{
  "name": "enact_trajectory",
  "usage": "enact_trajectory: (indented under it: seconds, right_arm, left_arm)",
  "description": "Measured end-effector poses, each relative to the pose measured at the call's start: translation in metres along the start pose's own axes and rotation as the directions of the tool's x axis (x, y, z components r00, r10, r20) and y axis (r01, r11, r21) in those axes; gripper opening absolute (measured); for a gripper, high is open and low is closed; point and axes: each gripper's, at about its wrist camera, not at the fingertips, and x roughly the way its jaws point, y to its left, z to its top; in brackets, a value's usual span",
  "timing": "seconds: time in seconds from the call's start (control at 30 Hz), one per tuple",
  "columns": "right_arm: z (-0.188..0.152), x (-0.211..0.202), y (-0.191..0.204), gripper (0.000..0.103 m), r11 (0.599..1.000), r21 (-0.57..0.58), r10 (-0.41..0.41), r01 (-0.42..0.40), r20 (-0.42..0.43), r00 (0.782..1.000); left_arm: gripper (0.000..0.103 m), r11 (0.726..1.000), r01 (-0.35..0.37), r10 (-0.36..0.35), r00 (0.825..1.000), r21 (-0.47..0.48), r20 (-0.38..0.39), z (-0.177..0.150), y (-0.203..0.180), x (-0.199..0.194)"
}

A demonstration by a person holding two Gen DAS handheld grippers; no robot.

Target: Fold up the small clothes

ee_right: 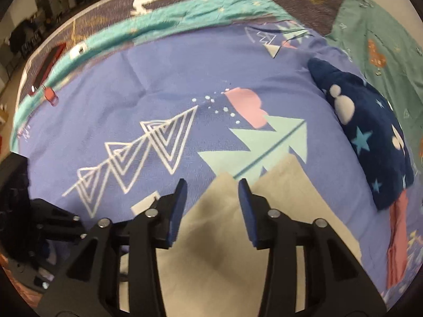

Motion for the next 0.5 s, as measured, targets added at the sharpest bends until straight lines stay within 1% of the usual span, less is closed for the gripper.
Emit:
enact_trajectory:
  seconds: [0.03, 0.1, 0.13, 0.17, 0.2, 0.27, 0.3, 0.33, 0.4, 0.43, 0.5]
  right_arm:
    - [0.003, 0.009, 0.002, 0.047, 1.0, -0.021, -0.007, 0.006, -0.029, 1.0]
    - [0.004, 0.024, 0.003, 0.045, 0.999, -0.043, -0.027, 0.024, -0.077, 0.997]
    - [0.004, 0.029, 0.003, 0.016, 0.998, -0.046, -0.038, 0.034, -0.089, 0.995]
    - [0.005, 0.032, 0.003, 0.002, 0.998, -0.047, -0.053, 0.049, -0.093, 0.994]
    - [0.006, 0.03, 0.001, 0.002, 0.998, -0.026, -0.062, 0.06, -0.079, 0.995]
    - [0.009, 0.016, -0.003, 0.001, 0.999, 0.026, -0.031, 0.031, -0.004, 1.0]
    - [0.01, 0.015, -0.006, 0.001, 0.998, 0.051, -0.025, 0.025, 0.013, 1.0]
    - [0.01, 0.016, -0.011, 0.001, 0.997, 0.081, -0.014, 0.013, 0.015, 1.0]
    - [0.008, 0.027, -0.022, 0.001, 0.99, 0.142, 0.013, -0.013, -0.002, 1.0]
    - [0.007, 0.031, -0.025, 0.001, 0.987, 0.162, 0.025, -0.024, -0.004, 1.0]
    - [0.004, 0.034, -0.029, 0.002, 0.981, 0.184, 0.056, -0.059, 0.024, 0.998]
  left_arm:
    - [0.017, 1.0, 0.006, -0.006, 1.0, -0.012, 0.007, 0.002, 0.002, 0.0]
    - [0.009, 1.0, 0.015, -0.015, 1.0, -0.012, 0.003, 0.002, 0.002, 0.001]
    - [0.008, 1.0, 0.009, -0.009, 1.0, -0.001, 0.002, 0.002, 0.0, 0.001]
    - [0.006, 1.0, -0.001, 0.0, 1.0, 0.017, 0.007, 0.0, -0.004, -0.002]
    - [0.006, 0.998, -0.013, 0.012, 1.0, 0.057, 0.021, -0.001, -0.012, -0.005]
    - [0.006, 0.991, -0.041, 0.037, 0.999, 0.125, 0.034, -0.005, -0.026, -0.01]
    - [0.006, 0.984, -0.077, 0.072, 0.997, 0.161, 0.041, -0.007, -0.032, -0.011]
    - [0.006, 0.972, -0.129, 0.123, 0.991, 0.195, 0.043, -0.01, -0.038, -0.01]
    - [0.006, 0.965, -0.169, 0.166, 0.986, 0.203, 0.03, -0.011, -0.037, -0.005]
    - [0.006, 0.967, -0.174, 0.174, 0.985, 0.187, 0.017, -0.011, -0.033, -0.004]
    - [0.008, 0.975, -0.161, 0.163, 0.987, 0.15, 0.0, -0.01, -0.026, -0.005]
